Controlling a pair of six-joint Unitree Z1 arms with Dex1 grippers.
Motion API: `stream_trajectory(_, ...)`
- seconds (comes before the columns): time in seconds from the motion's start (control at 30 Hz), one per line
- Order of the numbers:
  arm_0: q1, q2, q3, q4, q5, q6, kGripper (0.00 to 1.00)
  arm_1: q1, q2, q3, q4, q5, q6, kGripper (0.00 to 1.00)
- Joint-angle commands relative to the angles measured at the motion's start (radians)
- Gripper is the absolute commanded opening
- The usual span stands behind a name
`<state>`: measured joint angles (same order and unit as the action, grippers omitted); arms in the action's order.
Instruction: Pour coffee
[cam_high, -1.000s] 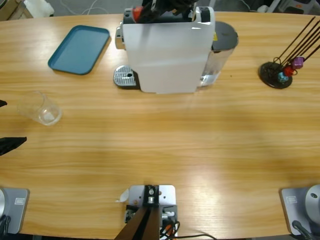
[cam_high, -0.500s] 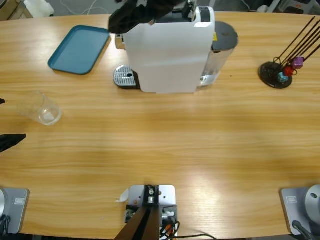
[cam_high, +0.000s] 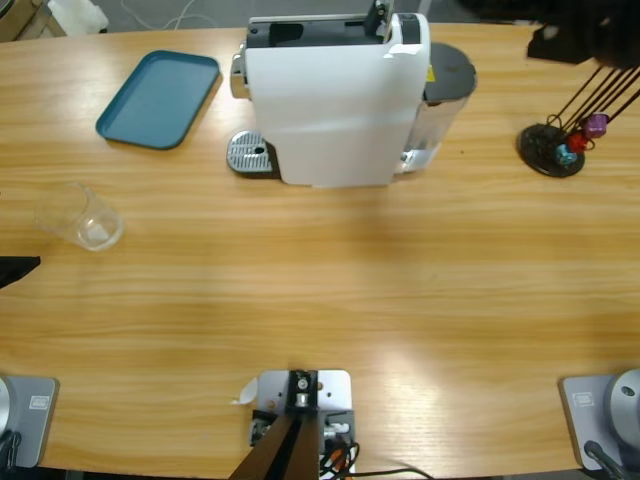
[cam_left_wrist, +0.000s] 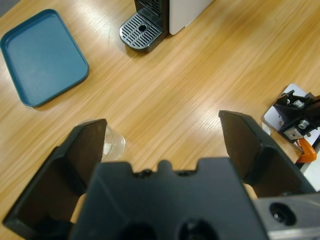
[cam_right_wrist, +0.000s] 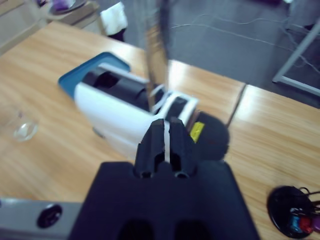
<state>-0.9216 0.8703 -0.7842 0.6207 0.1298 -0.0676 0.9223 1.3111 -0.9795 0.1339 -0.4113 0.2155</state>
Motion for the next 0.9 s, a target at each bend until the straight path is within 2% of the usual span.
stream_trajectory(0.03,-0.005,0.001,-0.005,0.04,0.01,-0.044,0.936,-0.184,0.211,-0.304,0.011,0.063,0.005,0.0)
stream_trajectory(0.2,-0.005,-0.008,-0.003,0.042,0.01,-0.049,0.941,-0.18,0.299,-0.362,0.035,0.081,0.011,0.0)
stream_trajectory(0.73,-0.005,-0.005,0.02,0.039,0.007,-0.049,0.945,-0.043,0.371,-0.387,0.047,0.085,0.086,0.0)
stream_trajectory(0.9,-0.005,-0.039,0.013,0.047,0.007,-0.049,0.945,-0.042,0.432,-0.386,0.04,0.153,0.185,0.0)
